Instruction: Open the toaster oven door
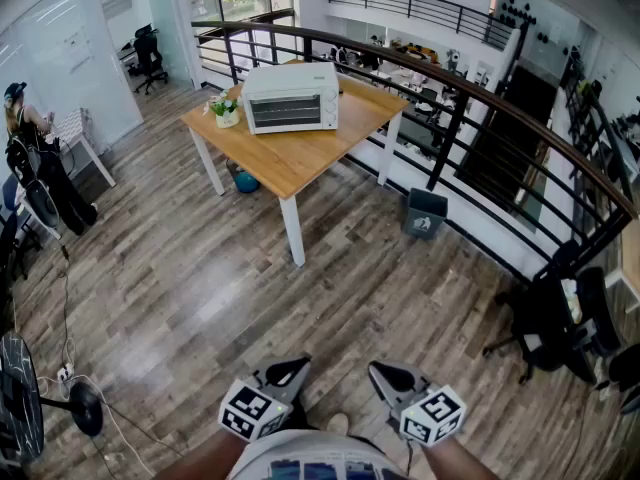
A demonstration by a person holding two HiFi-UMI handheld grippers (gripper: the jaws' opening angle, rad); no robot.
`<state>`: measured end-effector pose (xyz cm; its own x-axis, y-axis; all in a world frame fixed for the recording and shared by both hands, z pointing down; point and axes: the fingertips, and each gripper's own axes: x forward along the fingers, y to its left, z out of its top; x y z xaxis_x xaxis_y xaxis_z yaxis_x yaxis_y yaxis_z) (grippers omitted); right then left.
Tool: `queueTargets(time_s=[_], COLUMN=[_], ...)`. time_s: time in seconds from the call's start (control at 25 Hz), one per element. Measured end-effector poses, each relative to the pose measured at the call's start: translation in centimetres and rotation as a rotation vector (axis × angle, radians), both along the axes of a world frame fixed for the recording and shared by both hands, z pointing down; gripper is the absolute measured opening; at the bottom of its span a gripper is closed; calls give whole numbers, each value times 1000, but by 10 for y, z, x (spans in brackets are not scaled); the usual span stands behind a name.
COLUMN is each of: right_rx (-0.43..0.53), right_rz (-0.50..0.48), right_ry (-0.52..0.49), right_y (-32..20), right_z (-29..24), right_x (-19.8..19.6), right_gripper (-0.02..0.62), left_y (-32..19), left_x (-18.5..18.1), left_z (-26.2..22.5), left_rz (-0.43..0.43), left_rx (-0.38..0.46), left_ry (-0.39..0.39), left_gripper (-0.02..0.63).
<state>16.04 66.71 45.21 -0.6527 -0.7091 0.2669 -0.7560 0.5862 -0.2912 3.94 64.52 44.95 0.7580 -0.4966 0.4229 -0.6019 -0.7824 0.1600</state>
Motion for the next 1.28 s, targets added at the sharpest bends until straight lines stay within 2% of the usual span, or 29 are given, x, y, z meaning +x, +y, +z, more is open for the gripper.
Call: queueTargets(time_s=[0.16, 0.4, 0.68, 0.76, 0.92, 1.08, 1.2, 1.28], right_rx=[15, 7, 48, 49, 38, 18, 14, 19], right_rz=[-9, 0, -7, -12, -31, -42, -48, -71], right_ry=[5, 37, 90, 90, 102, 118, 111, 98], right_y=[-35, -121, -239, -264, -299, -329, -357, -382], right_z=[5, 0, -21, -22, -22, -10, -4, -4], right_x=[4, -1, -23, -37, -53, -46, -34, -29], right_gripper=[-3, -3, 5, 49, 51, 49, 57, 57], left_y=[-35, -135, -264, -292, -330, -364, -397, -425], left_x=[-3, -4, -25, -36, -53, -55, -50, -51], left_z=[12, 14, -9, -8, 1, 14, 20, 15], left_rz=[-22, -38, -63, -66, -108, -150, -177, -220], left_rx=[-9, -10, 44, 54, 33, 24, 34, 49], left_ry=[-9, 37, 92, 96, 101, 100, 81, 69], left_gripper=[3, 3, 4, 5, 5, 7, 59, 64])
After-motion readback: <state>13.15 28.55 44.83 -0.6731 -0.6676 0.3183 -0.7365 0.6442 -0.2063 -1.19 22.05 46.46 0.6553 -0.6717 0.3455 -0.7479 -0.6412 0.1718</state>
